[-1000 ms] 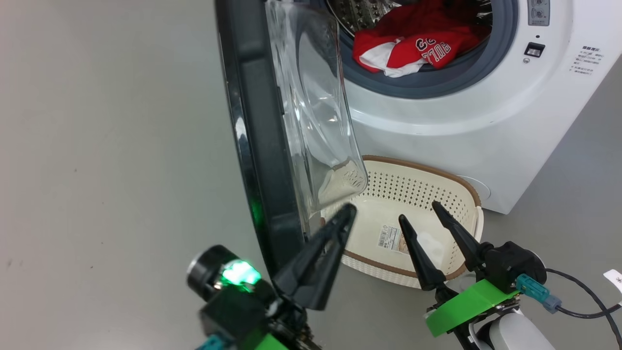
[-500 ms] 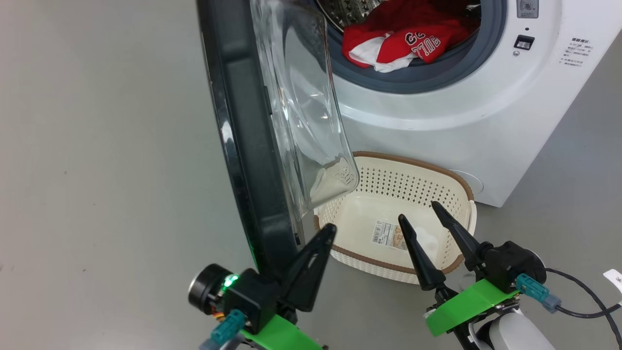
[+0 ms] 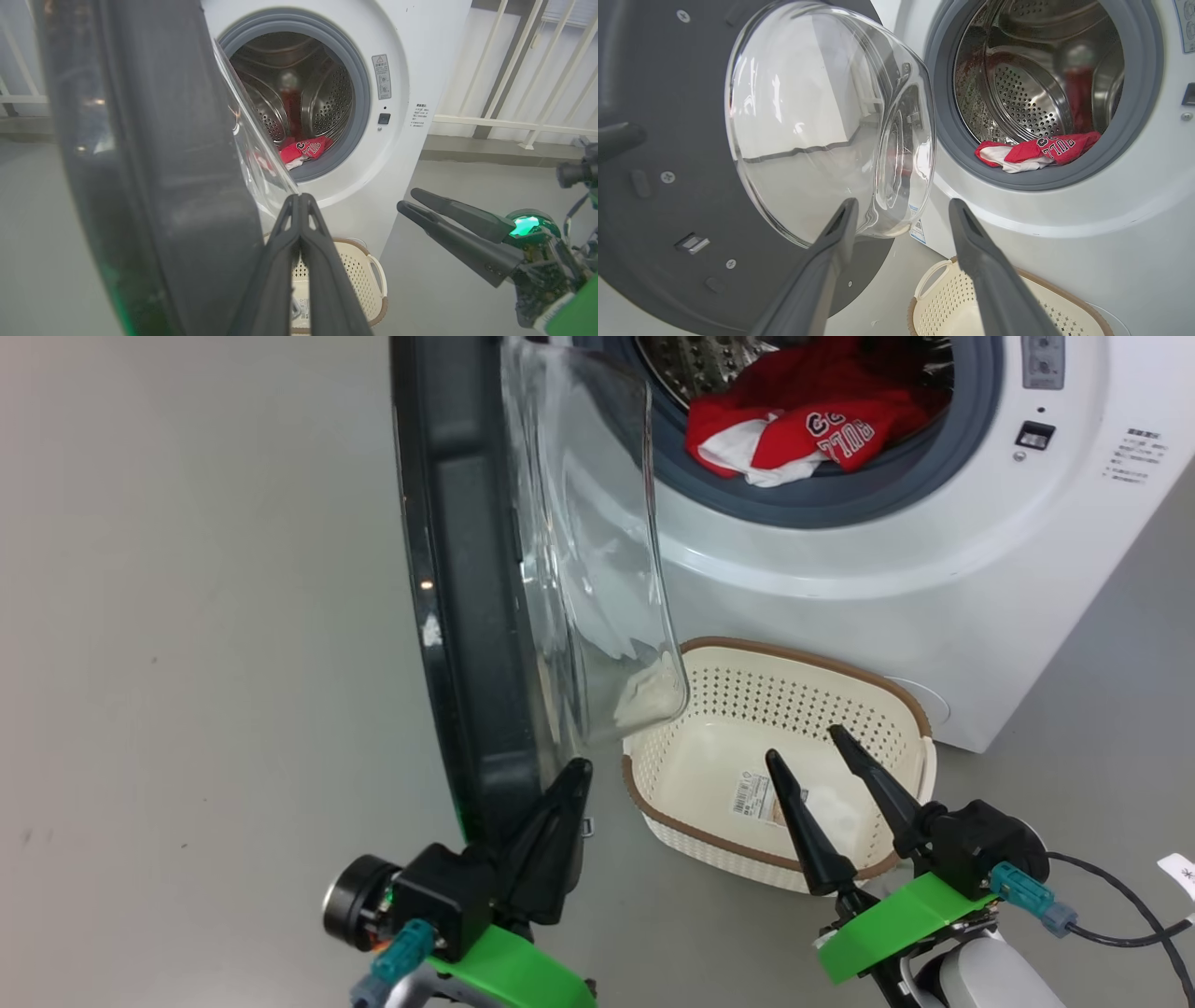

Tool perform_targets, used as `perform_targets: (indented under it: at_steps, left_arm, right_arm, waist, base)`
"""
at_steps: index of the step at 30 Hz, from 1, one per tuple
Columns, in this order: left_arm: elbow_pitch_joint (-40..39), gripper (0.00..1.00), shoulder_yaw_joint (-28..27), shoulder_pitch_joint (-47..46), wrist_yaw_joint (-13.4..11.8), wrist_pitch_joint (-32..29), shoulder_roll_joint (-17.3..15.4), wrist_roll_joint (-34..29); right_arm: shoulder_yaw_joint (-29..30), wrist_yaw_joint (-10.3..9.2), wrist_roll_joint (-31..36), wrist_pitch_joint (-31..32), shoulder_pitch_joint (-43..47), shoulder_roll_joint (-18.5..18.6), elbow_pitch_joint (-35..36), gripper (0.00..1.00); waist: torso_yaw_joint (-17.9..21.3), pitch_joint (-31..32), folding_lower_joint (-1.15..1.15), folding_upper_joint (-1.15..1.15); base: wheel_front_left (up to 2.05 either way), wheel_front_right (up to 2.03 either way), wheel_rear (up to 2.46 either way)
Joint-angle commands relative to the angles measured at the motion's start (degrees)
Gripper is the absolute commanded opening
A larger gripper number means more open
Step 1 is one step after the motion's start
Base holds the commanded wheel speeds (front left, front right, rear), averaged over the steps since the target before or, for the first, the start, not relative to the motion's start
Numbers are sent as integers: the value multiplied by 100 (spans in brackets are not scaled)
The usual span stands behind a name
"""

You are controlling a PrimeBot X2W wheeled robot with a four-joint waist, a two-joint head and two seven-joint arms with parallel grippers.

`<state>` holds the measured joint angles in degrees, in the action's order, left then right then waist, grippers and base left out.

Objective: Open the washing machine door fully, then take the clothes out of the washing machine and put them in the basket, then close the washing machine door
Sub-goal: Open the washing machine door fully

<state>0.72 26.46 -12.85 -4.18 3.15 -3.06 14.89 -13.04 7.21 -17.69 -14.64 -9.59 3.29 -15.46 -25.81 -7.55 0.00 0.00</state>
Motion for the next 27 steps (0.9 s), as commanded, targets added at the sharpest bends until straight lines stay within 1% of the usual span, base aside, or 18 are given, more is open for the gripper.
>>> perform_targets:
  at_steps: [1,8,13,18,27]
  left_arm:
    - [-109,0,-369,-48,-151,-31,-155,39]
    - [-180,0,-572,84,-314,-129,-306,102]
    - [-193,0,-771,160,-442,-85,-426,147]
    - [-74,0,-997,189,-547,28,-557,183]
    - [268,0,-1436,156,-781,329,-690,289]
  right_arm:
    - [-135,28,-70,-36,-83,-41,121,100]
    - [-187,28,-67,-36,-27,-41,90,100]
    - [-228,28,-46,-36,-7,-41,62,100]
    - [-253,28,-38,-36,39,-41,36,100]
    - [-286,28,16,-28,43,-41,-1,100]
  waist:
    - [-85,46,0,0]
    - [-263,108,0,0]
    - [-345,103,0,0]
    - [-369,128,0,0]
    - [-369,74,0,0]
  base:
    - [0,0,0]
    - [0,0,0]
    - [0,0,0]
    - [0,0,0]
    - [0,0,0]
